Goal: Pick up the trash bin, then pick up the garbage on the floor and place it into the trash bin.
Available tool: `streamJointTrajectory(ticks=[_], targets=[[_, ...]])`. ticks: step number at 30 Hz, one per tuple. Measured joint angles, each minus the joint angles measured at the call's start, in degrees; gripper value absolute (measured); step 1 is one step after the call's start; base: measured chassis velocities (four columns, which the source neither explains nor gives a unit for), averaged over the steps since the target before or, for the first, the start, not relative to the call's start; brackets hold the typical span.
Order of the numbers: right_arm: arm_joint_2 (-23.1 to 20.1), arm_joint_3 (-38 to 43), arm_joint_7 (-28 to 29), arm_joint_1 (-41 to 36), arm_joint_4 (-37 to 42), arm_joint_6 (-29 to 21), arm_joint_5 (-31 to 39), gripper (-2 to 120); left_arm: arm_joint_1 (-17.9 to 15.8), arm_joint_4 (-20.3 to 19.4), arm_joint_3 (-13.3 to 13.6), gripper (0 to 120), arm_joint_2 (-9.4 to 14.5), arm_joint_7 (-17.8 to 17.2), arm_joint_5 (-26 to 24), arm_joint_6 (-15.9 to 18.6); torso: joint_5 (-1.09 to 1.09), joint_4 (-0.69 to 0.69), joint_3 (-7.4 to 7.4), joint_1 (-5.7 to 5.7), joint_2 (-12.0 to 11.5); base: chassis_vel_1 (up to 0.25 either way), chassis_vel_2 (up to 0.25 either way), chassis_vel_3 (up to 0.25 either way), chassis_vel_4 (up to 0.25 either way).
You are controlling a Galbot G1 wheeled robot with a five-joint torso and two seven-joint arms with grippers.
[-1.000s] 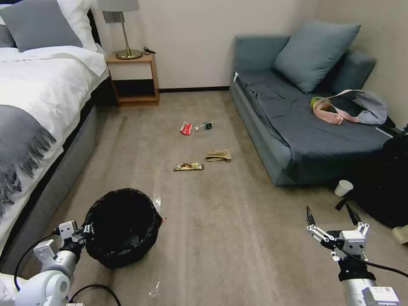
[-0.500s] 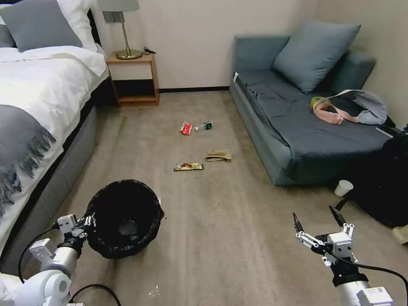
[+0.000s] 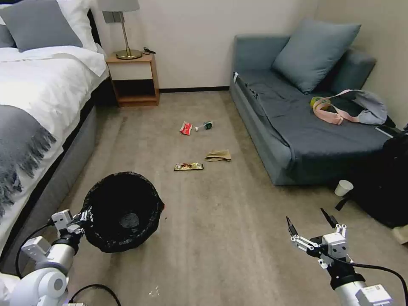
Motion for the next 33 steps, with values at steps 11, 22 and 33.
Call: streamJointTrajectory(ticks=[11, 22, 33], targets=[[0.01, -0.08, -0.35, 0.12, 0.65, -2.67, 0.1, 100, -0.18, 0.53, -0.72, 4, 0.0, 0.26, -0.62, 0.18, 0.0, 0.0, 0.0, 0.0, 0.0, 0.0, 0.0, 0.0, 0.0], [0.38, -0.07, -1.37, 0.01, 0.92, -2.29, -0.02, 100, -0.41, 0.5, -1.59, 4, 0.33, 0.73, -0.76, -0.01, 0.0, 0.0, 0.0, 0.0, 0.0, 0.0, 0.0, 0.0, 0.0], [0.91, -0.77, -1.18, 0.15, 0.52, -0.91, 0.31, 100, -0.29, 0.59, -2.01, 4, 0.53, 1.01, -0.35, -0.51, 0.0, 0.01, -0.01, 0.0, 0.0, -0.062, 0.05, 0.045, -0.046]])
